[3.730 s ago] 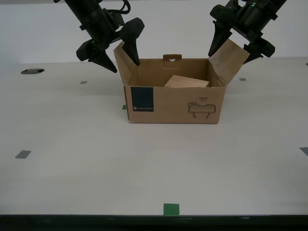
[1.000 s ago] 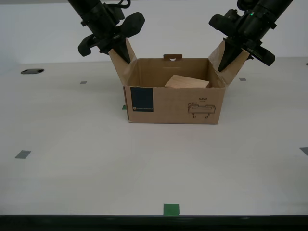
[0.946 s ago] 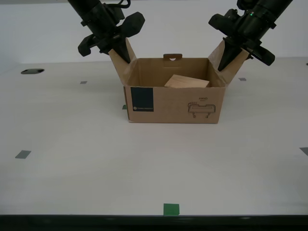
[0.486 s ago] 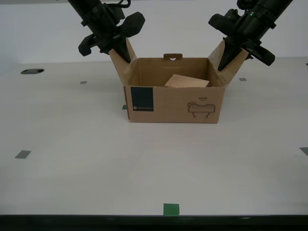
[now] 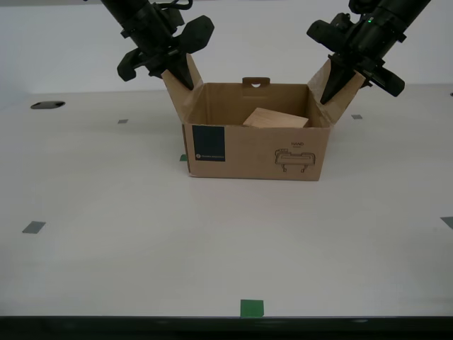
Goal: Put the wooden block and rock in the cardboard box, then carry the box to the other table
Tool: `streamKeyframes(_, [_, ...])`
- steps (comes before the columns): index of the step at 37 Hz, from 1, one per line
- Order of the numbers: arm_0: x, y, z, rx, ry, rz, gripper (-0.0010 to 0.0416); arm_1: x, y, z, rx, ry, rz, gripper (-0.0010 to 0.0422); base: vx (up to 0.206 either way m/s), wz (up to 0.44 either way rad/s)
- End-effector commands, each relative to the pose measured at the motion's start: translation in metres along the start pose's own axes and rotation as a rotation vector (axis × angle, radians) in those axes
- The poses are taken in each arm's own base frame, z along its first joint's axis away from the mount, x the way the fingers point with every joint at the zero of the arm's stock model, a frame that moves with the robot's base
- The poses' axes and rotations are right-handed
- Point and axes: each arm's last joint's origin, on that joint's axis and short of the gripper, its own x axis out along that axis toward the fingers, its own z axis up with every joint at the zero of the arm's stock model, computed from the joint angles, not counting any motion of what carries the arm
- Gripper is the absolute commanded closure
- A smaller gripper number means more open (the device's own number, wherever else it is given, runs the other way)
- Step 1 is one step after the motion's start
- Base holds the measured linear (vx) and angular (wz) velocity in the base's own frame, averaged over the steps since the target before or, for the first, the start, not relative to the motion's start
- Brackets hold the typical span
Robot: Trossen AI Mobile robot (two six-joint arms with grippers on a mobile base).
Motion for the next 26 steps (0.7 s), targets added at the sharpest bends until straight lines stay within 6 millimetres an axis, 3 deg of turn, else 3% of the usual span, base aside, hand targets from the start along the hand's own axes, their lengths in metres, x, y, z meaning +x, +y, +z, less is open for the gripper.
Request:
streamKeyframes(1, [0.0,0.001,0.0,-0.004,-0.003,0.006,0.0406,-0.001,-0.001,0.001,0.004,-0.007,-0.006,0.0413,0.0,0.0])
streamKeyframes(10, [-0.009,0.007,0.005,-0.015,-0.032,0.009,0.0407,-0.015,-0.008,0.014,0.017,-0.016,-0.008,0.0413,0.0,0.0])
streamKeyframes(26, [-0.068,0.048,0.03,-0.063,-0.145,0.021,0.0407,-0.051,-0.029,0.041,0.069,-0.053,-0.018,0.0413,0.0,0.0])
